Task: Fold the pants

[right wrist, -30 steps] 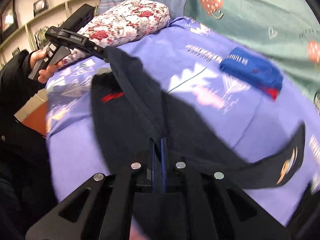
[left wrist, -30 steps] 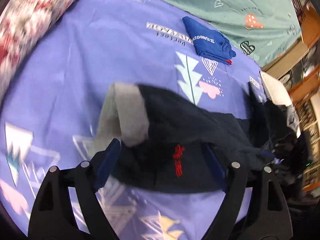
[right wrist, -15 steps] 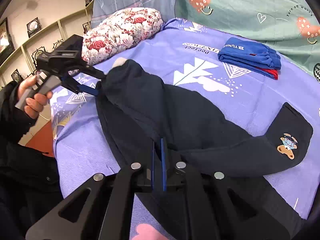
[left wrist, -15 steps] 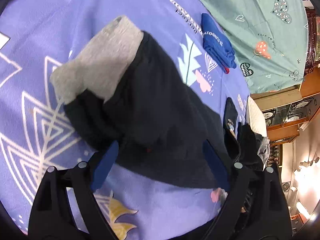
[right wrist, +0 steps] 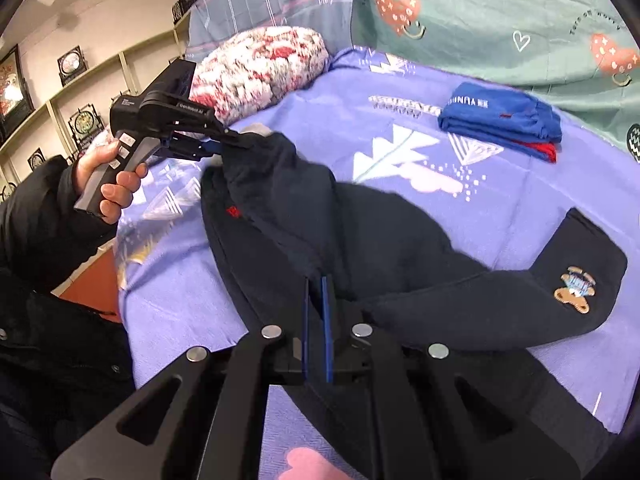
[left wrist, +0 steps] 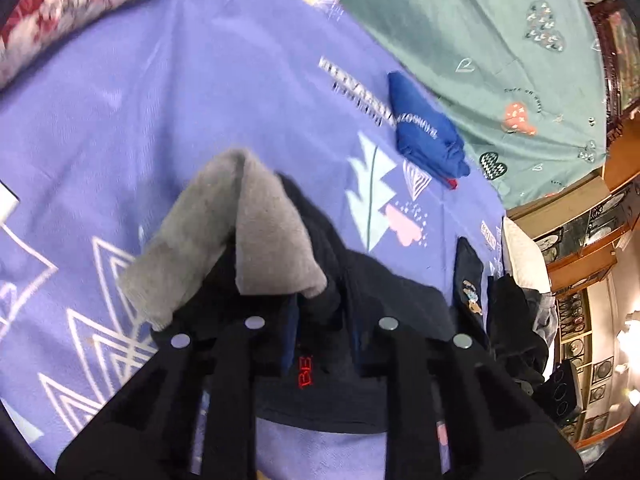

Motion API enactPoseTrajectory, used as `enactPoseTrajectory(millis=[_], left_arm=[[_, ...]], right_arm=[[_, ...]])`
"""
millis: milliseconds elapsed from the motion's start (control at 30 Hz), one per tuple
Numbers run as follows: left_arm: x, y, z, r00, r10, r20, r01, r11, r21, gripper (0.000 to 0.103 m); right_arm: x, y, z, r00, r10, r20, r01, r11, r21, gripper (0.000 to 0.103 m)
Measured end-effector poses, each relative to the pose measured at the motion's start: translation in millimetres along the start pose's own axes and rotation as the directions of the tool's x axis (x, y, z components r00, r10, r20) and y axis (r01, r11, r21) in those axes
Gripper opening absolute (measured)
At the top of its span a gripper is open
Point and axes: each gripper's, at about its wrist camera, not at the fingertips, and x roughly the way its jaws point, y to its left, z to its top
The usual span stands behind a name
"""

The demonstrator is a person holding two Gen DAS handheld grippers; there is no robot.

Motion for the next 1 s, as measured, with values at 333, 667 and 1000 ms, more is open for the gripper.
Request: enactPoseTrajectory(millis=[333, 667, 1000], left_arm=[[-3, 38, -25, 0.992, 0.117, -0.049, -0.116, 0.993, 0.025, 0.021], [-12, 39, -24, 0.997, 0.071, -0.024, -0.071, 0.997, -0.010, 0.040], [19, 17, -18, 0.993, 0.118, -0.030, -0.117, 0.993, 0.030, 0.050]], right_arm=[[33, 22, -28, 0.988, 0.027, -0.152, -0.031, 0.999, -0.020, 0.006], [19, 34, -21, 0.993, 0.048, -0.112, -0.055, 0.997, -0.061, 0.004], [39, 38, -26, 0.975, -0.150, -0.167, 0.120, 0.976, -0.181, 0.037]])
